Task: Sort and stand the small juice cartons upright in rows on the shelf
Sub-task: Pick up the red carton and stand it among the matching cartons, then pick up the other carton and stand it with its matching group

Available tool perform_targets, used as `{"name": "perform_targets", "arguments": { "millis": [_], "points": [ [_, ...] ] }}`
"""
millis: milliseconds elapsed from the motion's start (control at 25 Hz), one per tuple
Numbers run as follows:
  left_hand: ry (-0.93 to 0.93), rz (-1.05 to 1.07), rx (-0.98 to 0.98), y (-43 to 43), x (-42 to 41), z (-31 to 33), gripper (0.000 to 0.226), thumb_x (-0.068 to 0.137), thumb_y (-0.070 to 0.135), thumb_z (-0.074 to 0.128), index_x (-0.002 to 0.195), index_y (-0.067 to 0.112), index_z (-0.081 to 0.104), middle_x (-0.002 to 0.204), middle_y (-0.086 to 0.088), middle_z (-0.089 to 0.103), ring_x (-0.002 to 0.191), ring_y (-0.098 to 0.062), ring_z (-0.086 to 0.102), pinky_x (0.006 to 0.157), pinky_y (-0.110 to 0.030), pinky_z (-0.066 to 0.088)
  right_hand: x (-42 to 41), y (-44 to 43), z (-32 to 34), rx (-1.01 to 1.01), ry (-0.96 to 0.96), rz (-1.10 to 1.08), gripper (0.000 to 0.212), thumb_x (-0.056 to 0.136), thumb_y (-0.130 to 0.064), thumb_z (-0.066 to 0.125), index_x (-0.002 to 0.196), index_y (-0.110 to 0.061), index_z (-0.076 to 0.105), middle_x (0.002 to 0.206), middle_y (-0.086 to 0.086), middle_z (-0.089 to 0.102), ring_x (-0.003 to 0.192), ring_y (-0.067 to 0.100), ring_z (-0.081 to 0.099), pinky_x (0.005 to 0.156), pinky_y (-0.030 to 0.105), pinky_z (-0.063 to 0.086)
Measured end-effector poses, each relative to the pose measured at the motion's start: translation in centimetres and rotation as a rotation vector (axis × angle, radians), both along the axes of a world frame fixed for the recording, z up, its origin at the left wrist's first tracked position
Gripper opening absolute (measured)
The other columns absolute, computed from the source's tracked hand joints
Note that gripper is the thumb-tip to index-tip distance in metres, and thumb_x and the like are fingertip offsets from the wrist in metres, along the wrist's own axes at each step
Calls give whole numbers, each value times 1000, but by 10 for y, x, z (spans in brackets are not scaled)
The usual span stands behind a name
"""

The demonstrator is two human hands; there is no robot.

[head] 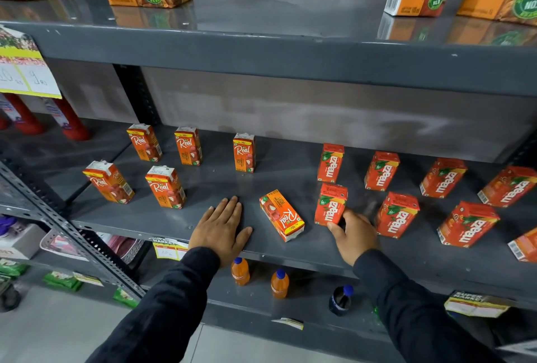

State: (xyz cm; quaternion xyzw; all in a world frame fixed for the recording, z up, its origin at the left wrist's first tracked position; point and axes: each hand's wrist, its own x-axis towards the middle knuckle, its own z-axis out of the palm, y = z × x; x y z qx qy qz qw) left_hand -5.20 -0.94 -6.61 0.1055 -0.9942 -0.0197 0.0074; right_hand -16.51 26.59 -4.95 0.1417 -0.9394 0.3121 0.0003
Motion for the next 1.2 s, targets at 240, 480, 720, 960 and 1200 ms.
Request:
{"name": "perform_targets", "arguments": {
  "millis": [240,480,720,960,1200],
  "points": [
    [4,-1,-5,0,1,0,78,88,66,5,148,17,4,158,0,0,144,-16,-4,116,-36,-2,4,-1,2,29,9,-19,19,86,-30,61,100,-17,59,101,9,65,98,32,59,84,41,48],
    [7,3,4,1,2,1,76,89,65,8,148,17,5,158,0,0,144,-16,-4,116,-37,-1,31,8,0,-308,80,-172,27,80,-16,68,106,-12,61,103,10,62,89,26,61,75,35,49],
    [-16,-28,36,-2,1,4,75,91,63,13,149,17,4,159,-1,-3,144,-17,-6,115,-35,-2,68,-11,-3,-380,-51,28,33,75,-22,75,105,-18,62,92,-4,60,81,12,59,65,14,43],
    [77,-96,28,-31,11,9,74,91,60,13,148,13,14,159,-4,9,145,-18,-3,116,-34,-2,67,-59,22,-122,-294,-33,35,78,-57,58,91,-26,60,99,-3,64,94,20,60,82,38,50],
    [45,-7,26,-55,27,3,85,83,67,-1,148,13,10,158,-4,5,145,-19,-1,117,-36,1,66,-81,25,135,-364,-185,55,62,-73,58,98,-31,52,113,-1,50,115,28,47,96,48,39]
  ]
}}
